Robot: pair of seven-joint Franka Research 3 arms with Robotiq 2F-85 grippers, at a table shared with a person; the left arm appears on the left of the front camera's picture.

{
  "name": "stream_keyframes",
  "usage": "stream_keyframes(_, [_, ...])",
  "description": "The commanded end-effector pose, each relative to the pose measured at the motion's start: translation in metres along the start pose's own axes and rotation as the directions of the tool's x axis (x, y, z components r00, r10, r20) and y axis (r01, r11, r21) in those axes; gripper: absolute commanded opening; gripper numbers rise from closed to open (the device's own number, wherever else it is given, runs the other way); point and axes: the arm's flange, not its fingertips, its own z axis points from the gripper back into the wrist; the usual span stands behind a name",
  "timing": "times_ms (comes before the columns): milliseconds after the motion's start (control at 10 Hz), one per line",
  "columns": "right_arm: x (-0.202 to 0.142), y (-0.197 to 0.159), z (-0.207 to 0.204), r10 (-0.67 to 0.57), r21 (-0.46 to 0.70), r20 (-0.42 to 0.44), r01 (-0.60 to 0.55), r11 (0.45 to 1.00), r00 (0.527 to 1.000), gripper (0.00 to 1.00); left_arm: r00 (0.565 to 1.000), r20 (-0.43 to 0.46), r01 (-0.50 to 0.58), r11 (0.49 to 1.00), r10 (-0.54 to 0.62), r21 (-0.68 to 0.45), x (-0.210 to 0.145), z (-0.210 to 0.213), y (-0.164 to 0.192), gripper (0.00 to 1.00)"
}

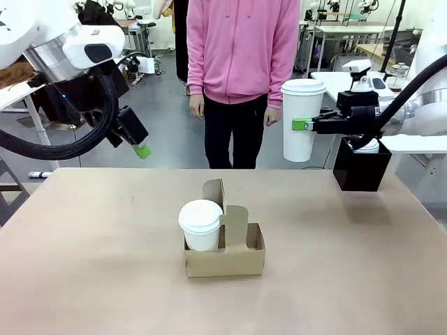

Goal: Pour a drink into a cup and package it in a carrier.
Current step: Insert the held 600 ml Paper Cup into the Cup Carrier.

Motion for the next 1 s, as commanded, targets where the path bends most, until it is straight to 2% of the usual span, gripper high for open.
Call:
stream_keyframes(0, [0.012, 0.004, 0.000, -0.029, 0.023, -0.009, 0.030, 0.999, 1.000, 0.80, 1.000, -0.020, -0.006, 1.000, 0.005, -0.014, -0.002, 0.006, 0.000, 1.00])
stream_keyframes(100, [0.000, 0.000, 0.000, 0.000, 0.000, 0.000, 0.000, 1.000, 1.000, 0.80, 1.000, -0.020, -0.006, 1.000, 0.005, -0.014, -0.002, 0.006, 0.000, 1.00])
stream_keyframes(200, [-0.008, -0.002, -0.004, 0.033, 0.137, 0.062, -0.042, 0.990, 0.997, 0.80, 1.000, -0.005, 0.000, 1.000, 0.000, -0.002, 0.000, 0.001, 0.000, 1.00])
stream_keyframes(300, [-0.023, -0.006, -0.019, 0.050, 0.202, 0.077, -0.065, 0.977, 0.996, 0.80, 0.999, 0.007, 0.042, 0.997, -0.042, -0.068, -0.014, -0.007, 0.018, 1.00])
stream_keyframes(500, [-0.058, -0.014, -0.055, 0.082, 0.309, 0.074, -0.101, 0.946, 0.994, 0.80, 0.993, 0.072, 0.096, 0.993, -0.090, -0.076, -0.047, -0.017, 0.060, 1.00])
stream_keyframes(700, [-0.083, -0.010, -0.077, 0.077, 0.350, 0.068, -0.096, 0.932, 0.995, 0.80, 0.984, 0.139, 0.128, 0.988, -0.116, -0.081, -0.074, -0.027, 0.084, 1.00])
stream_keyframes(900, [-0.099, -0.002, -0.093, 0.079, 0.343, 0.074, -0.099, 0.934, 0.994, 0.80, 0.969, 0.184, 0.180, 0.982, -0.166, -0.062, -0.090, -0.041, 0.105, 1.00])
